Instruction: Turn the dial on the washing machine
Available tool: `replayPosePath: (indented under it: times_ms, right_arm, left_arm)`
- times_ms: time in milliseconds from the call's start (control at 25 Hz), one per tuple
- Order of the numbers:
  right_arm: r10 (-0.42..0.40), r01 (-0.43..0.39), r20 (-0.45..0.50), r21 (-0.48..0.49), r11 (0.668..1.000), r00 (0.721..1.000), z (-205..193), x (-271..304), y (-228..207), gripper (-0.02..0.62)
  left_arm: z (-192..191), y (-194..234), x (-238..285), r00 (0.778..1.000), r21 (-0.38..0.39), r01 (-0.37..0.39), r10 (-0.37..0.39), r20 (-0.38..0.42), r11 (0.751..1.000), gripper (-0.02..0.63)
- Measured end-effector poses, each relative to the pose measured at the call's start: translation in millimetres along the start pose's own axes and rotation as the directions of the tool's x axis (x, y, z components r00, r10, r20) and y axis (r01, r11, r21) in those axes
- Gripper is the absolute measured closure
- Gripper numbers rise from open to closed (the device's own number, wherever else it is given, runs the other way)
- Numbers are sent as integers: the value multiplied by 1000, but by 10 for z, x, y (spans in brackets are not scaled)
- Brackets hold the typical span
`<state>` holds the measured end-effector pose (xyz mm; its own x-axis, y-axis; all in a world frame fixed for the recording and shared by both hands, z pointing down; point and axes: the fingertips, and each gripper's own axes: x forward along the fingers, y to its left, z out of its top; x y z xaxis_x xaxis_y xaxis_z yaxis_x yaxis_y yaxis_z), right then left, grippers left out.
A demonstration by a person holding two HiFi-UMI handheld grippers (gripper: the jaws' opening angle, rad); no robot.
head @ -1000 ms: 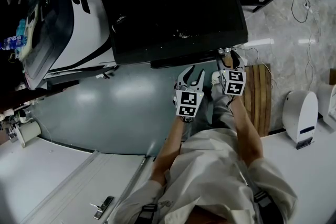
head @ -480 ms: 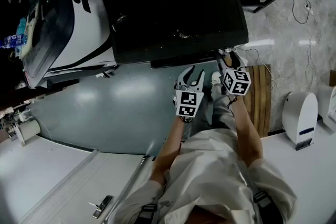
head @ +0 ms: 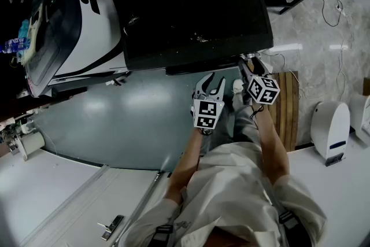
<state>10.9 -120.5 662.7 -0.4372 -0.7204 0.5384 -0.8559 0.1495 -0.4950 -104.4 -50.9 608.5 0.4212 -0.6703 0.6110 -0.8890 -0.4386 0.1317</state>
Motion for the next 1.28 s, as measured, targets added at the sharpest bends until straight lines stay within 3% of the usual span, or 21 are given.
replayPosePath:
  times_ms: [640,1280]
  right_arm:
    - [86,-92,38,226,970,996,-1,11,-34,327]
    - [149,-179,102,459,870,984,8,10,-35,327]
  left_arm:
    - [-10,-11,4,1000,0,-1,1,-3,1000,462]
    - [-29,-27,15,1000,6,3,-2,-9,1000,462]
